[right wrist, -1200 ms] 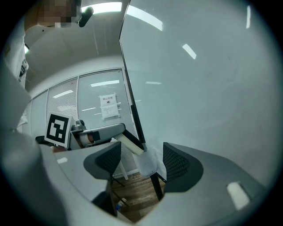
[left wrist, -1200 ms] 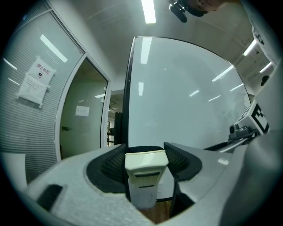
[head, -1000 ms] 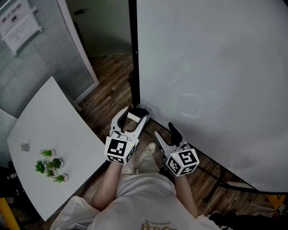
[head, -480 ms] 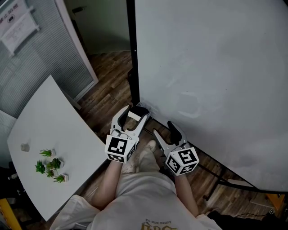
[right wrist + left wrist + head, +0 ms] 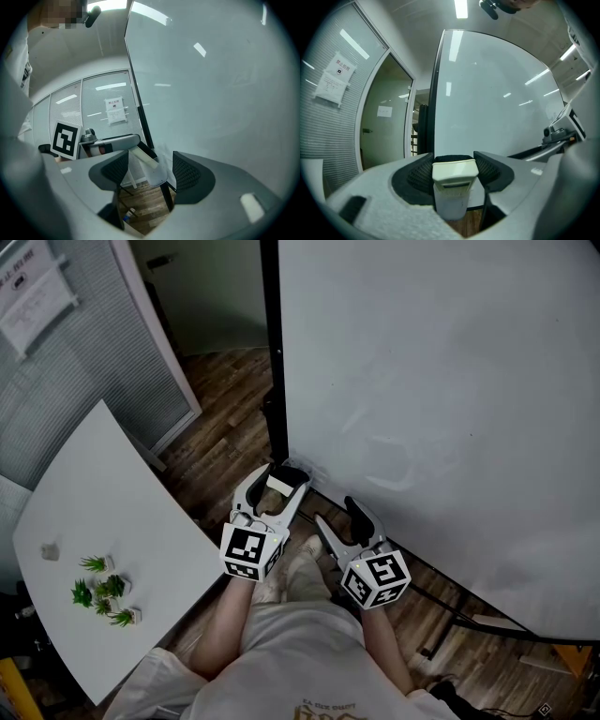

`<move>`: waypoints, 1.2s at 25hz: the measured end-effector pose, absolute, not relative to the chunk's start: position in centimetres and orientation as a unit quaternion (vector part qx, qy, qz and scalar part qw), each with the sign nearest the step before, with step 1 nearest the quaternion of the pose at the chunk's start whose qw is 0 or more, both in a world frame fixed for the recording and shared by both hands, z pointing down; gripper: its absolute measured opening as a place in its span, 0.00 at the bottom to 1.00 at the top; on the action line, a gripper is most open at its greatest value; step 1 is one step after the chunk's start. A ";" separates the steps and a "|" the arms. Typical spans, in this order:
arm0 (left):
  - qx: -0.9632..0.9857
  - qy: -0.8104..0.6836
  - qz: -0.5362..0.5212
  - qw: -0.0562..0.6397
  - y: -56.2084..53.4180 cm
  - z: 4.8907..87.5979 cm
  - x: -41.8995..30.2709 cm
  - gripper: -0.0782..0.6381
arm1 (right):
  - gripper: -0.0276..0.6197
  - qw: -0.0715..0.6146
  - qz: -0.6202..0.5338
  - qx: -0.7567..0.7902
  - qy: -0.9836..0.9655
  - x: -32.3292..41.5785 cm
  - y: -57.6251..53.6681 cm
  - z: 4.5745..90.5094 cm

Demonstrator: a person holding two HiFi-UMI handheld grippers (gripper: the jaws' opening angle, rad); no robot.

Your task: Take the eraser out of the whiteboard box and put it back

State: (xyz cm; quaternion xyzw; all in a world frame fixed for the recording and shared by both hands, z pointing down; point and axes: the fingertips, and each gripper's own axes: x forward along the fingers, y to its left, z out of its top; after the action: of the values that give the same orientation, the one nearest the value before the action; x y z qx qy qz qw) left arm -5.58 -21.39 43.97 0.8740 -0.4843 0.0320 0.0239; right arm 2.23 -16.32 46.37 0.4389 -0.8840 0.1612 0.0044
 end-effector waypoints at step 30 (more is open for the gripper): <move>0.879 -0.470 0.066 0.036 -22.6 46.7 -4.8 0.48 | 0.50 0.006 0.166 0.433 -0.886 1.5 -16.6 46.6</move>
State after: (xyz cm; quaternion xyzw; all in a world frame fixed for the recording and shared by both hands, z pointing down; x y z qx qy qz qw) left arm -4.80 -22.63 46.71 0.8793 -0.4703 0.0663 0.0361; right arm 1.50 -16.63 46.56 0.4328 -0.8861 0.1658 0.0062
